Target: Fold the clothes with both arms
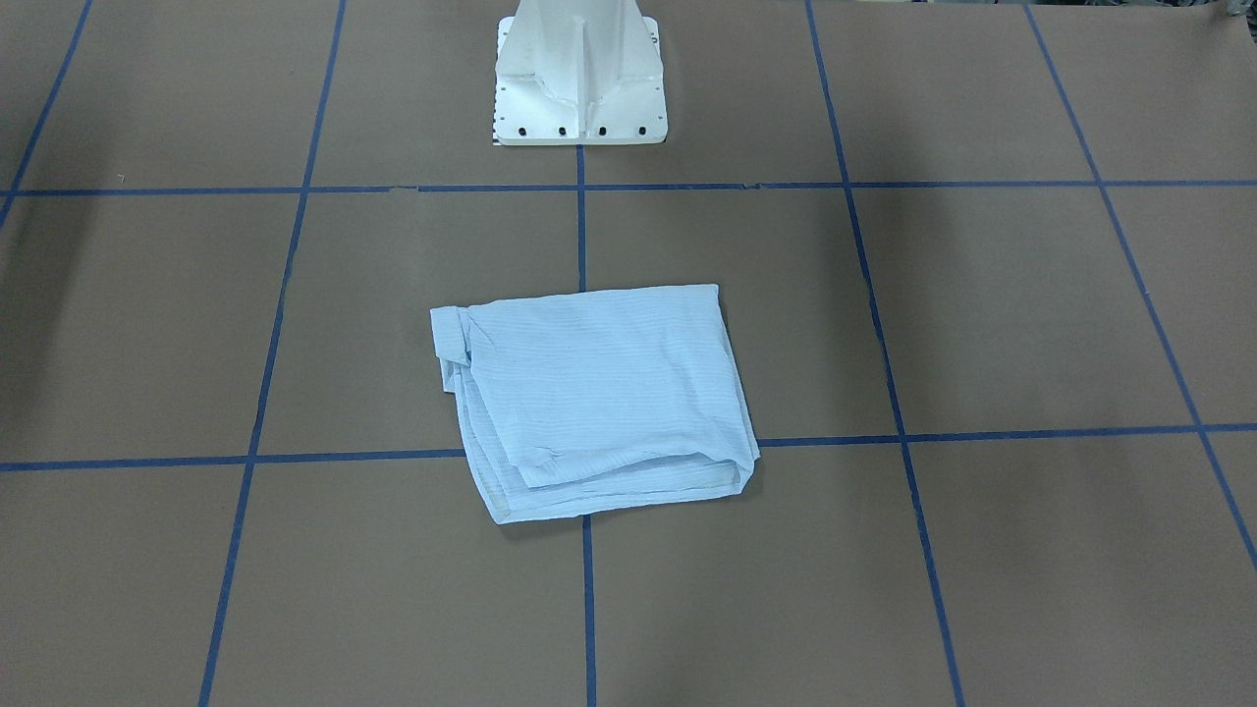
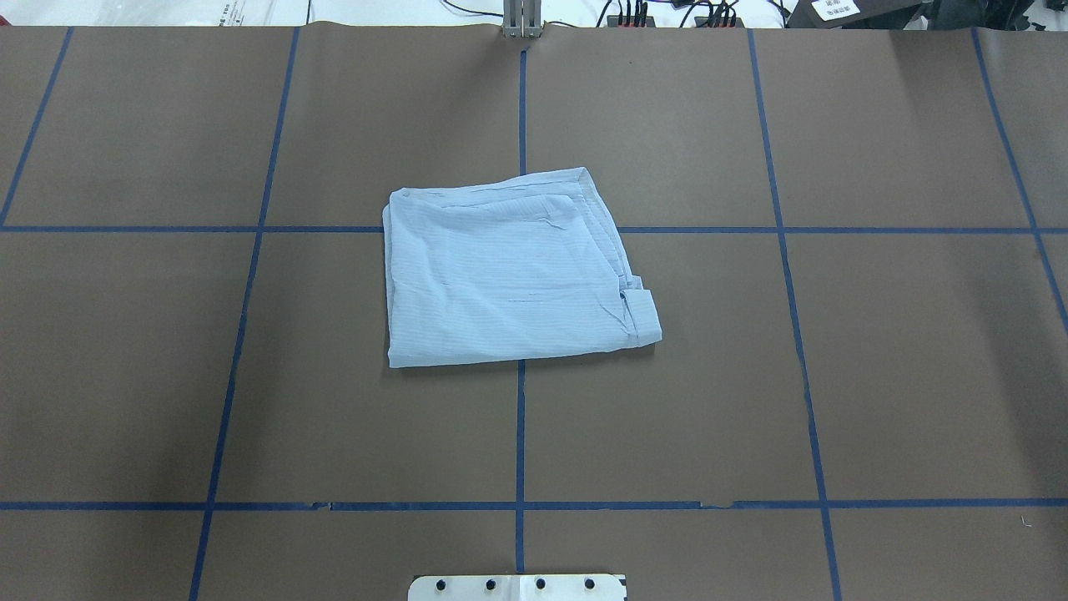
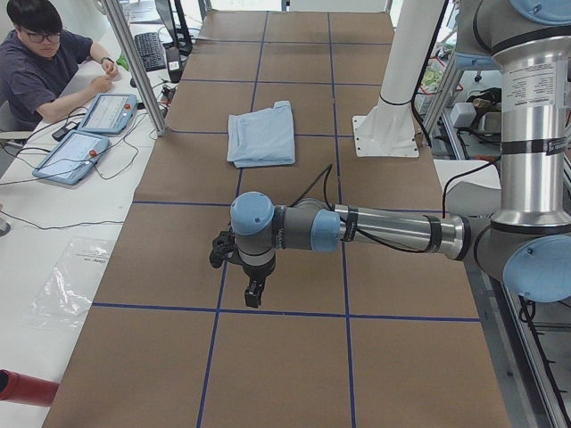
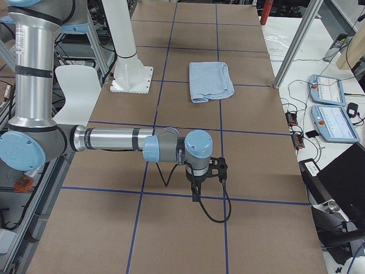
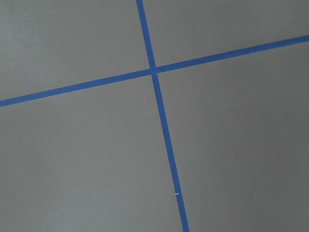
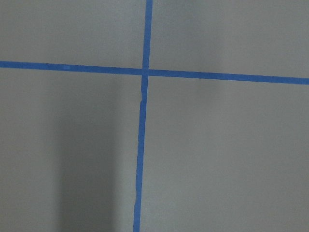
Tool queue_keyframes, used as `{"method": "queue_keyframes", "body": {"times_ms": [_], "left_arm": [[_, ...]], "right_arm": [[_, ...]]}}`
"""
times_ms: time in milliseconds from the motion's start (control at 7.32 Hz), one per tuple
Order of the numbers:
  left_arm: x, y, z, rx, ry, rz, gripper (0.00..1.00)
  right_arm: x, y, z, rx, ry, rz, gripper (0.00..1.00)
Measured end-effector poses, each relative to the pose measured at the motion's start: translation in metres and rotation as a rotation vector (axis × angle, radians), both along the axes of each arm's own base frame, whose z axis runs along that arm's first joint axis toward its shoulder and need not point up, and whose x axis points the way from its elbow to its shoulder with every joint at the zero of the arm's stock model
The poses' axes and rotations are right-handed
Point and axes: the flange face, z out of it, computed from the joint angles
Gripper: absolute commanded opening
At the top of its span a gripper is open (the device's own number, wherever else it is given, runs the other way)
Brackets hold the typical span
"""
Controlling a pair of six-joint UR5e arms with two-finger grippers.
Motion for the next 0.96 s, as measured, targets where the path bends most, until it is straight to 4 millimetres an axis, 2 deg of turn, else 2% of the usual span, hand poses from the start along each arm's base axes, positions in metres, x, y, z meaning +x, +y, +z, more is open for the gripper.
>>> {"method": "queue_keyframes", "body": {"times_ms": [957], "left_arm": [[0.0003, 0.0008, 0.0086, -0.019, -0.001, 0.001, 1.00]], "right_arm": [[-0.0003, 0.0000, 0.0000, 0.000, -0.001, -0.001, 1.00]]}}
